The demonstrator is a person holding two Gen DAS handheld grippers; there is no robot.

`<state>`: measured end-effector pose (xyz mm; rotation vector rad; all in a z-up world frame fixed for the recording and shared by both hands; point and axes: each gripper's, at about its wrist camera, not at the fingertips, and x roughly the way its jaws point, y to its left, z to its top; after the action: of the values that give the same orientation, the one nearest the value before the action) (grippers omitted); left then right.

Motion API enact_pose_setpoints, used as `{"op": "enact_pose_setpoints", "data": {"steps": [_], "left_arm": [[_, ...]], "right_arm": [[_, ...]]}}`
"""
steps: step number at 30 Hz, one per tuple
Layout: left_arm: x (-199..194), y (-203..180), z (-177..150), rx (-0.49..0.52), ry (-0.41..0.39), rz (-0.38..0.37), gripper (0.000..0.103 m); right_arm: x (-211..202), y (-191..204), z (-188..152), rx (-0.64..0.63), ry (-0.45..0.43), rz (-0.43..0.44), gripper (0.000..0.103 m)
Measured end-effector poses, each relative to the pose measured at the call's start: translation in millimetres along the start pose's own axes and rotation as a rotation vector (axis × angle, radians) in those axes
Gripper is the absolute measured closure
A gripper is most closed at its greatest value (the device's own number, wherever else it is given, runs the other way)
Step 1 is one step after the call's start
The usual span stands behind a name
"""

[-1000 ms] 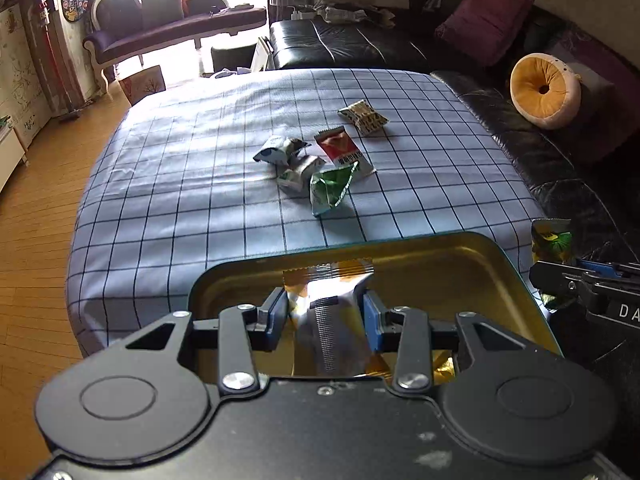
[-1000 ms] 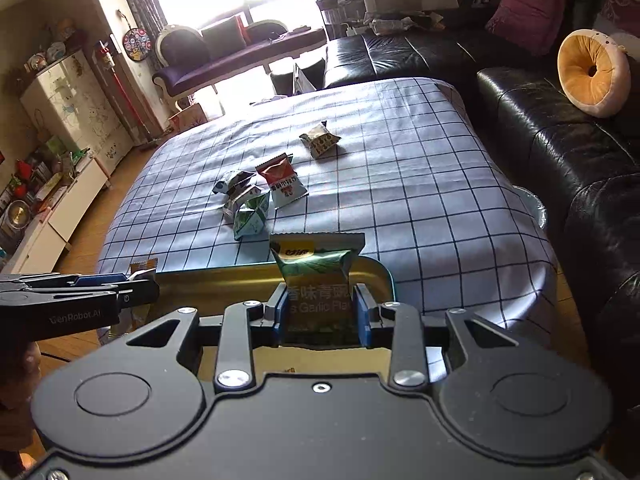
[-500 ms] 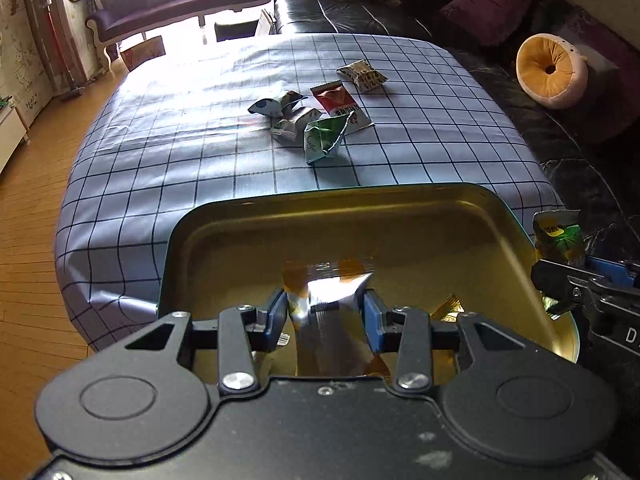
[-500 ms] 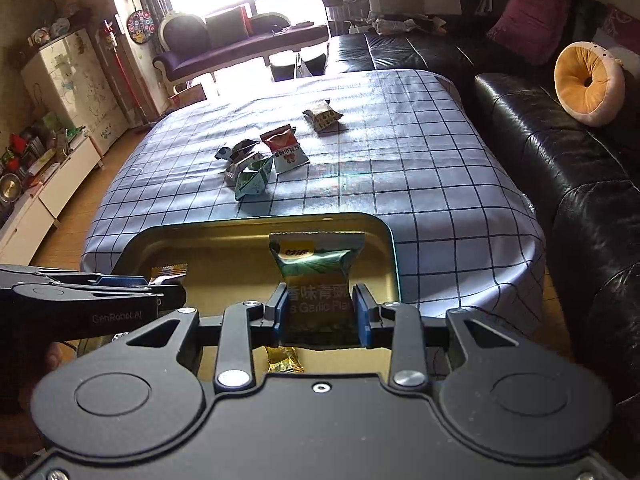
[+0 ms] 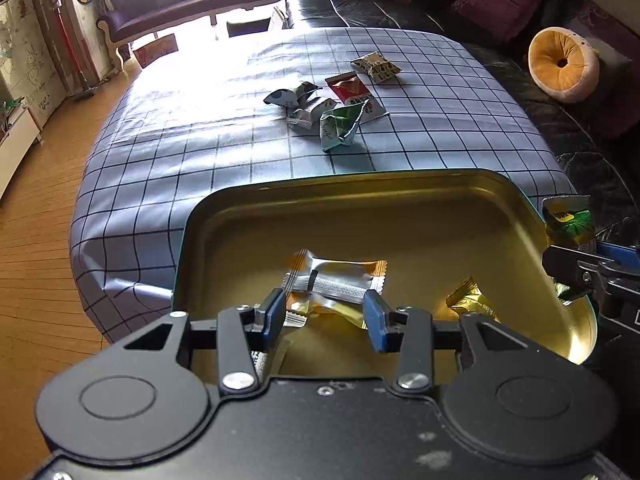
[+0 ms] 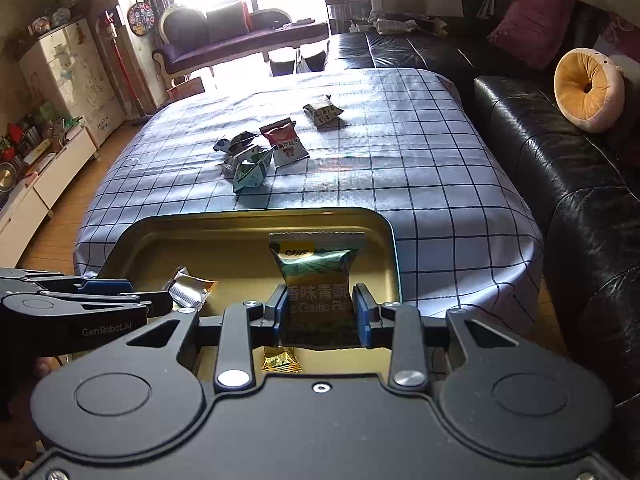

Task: Organize snacks
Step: 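Carry both snacks over the gold tray and open both tools to release them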

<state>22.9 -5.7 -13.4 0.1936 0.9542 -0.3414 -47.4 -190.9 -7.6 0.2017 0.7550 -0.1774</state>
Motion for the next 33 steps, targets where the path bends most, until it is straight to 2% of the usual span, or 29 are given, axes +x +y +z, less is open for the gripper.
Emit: {"op": "enact_pose_setpoints", "data": {"steps": [9, 20, 33], "left_arm": [[1.4, -2.6, -0.5, 0.021, -0.013, 0.063, 0.058], [-0.1, -3.1, -1.3, 0.028, -0.022, 0.081, 0.056], [2.6, 2.2, 2.9, 0.01, 0.016, 0.083, 0.055]], "right_arm": [[-1.2, 1.8, -0.5, -0.01, 0.001, -0.019, 0.059], [0.0, 3.3, -0.6, -0.01, 0.02, -0.01, 0.059], [4.4, 5.4, -0.1, -0.003, 0.072, -0.02, 0.059]]}}
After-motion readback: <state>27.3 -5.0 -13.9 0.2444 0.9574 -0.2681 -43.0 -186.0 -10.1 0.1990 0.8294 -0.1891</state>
